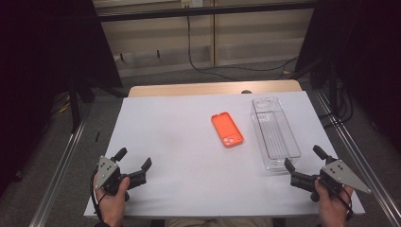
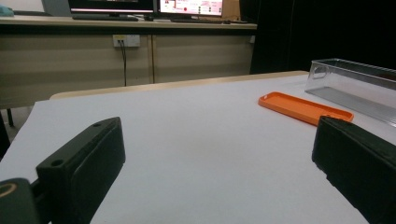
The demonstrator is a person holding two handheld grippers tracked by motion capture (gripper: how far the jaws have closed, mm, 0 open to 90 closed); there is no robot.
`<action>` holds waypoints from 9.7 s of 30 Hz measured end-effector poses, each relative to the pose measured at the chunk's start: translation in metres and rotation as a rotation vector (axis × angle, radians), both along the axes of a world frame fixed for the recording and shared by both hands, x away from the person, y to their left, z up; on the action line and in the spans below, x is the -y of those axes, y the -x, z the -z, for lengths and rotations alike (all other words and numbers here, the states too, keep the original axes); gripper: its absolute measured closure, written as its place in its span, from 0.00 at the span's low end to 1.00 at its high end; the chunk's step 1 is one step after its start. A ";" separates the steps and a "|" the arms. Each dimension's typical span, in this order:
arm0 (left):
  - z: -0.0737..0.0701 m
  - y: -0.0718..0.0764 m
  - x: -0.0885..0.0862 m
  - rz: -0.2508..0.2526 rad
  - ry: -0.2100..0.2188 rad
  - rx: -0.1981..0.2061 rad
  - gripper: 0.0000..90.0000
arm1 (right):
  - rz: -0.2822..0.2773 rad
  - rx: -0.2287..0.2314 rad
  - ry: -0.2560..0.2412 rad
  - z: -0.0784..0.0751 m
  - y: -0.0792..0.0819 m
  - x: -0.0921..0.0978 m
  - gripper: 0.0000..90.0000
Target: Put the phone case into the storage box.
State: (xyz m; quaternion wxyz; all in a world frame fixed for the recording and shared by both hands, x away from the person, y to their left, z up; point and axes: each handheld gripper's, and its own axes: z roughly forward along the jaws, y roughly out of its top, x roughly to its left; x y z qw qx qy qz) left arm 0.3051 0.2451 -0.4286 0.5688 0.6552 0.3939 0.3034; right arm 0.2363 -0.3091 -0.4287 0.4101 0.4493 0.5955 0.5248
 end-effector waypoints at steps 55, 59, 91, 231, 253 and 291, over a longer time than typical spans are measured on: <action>-0.004 -0.030 0.059 0.246 0.035 0.028 0.02 | -0.042 -0.012 -0.010 0.000 0.002 -0.002 0.00; -0.004 -0.034 0.068 0.275 0.054 0.017 0.02 | -0.043 -0.012 -0.009 0.000 0.002 -0.002 0.00; -0.009 -0.071 0.116 0.330 -0.002 0.055 0.01 | -0.050 -0.007 -0.005 0.000 0.002 -0.003 0.00; 0.017 -0.247 0.284 0.535 -0.346 -0.353 1.00 | -0.059 0.000 -0.007 0.000 0.006 0.003 0.00; 0.025 -0.245 0.286 0.538 -0.431 -0.380 1.00 | -0.058 -0.007 -0.014 0.001 0.008 0.004 0.00; 0.025 -0.229 0.241 0.528 -0.409 -0.394 1.00 | -0.054 -0.007 -0.013 0.001 0.007 0.004 0.00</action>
